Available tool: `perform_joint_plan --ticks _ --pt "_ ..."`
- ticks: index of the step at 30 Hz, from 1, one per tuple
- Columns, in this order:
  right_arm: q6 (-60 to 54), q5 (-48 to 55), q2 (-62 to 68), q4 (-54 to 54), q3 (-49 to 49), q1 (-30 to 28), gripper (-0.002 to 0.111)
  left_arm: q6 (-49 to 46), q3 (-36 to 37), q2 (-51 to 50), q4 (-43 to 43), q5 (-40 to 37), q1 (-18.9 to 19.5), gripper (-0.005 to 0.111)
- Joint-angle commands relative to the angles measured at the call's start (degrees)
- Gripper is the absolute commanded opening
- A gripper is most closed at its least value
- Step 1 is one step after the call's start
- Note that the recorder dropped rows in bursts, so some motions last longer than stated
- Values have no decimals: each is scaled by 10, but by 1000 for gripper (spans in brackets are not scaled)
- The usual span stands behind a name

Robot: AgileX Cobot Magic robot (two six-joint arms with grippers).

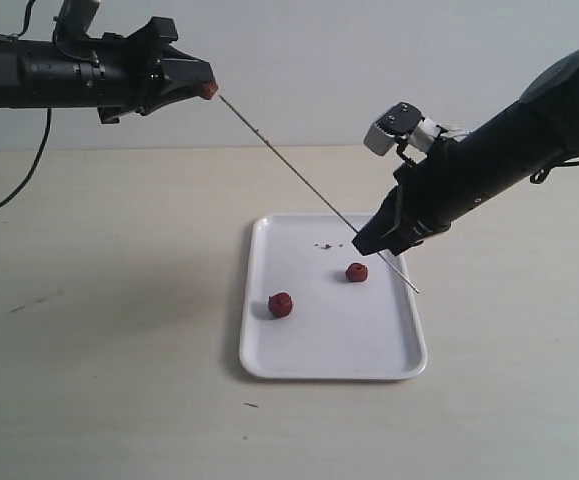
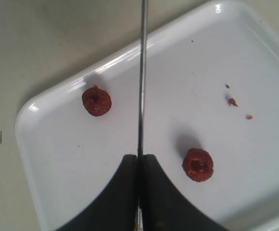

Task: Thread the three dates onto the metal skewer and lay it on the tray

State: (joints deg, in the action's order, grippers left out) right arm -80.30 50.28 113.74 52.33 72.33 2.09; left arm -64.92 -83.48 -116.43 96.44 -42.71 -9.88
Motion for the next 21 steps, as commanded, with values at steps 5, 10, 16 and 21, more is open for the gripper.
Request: perform_joint_plan --ticks 5,10,16,21 --pt "-5 4 -2 8 0 -1 0 3 1 8 2 -7 2 30" --pt "-5 4 -2 8 0 -1 0 3 1 8 -2 -13 0 30" --pt "-5 4 -2 8 0 -1 0 3 1 8 -2 -20 0 30" --pt "-5 5 -2 8 0 -1 0 5 1 8 0 -21 0 30"
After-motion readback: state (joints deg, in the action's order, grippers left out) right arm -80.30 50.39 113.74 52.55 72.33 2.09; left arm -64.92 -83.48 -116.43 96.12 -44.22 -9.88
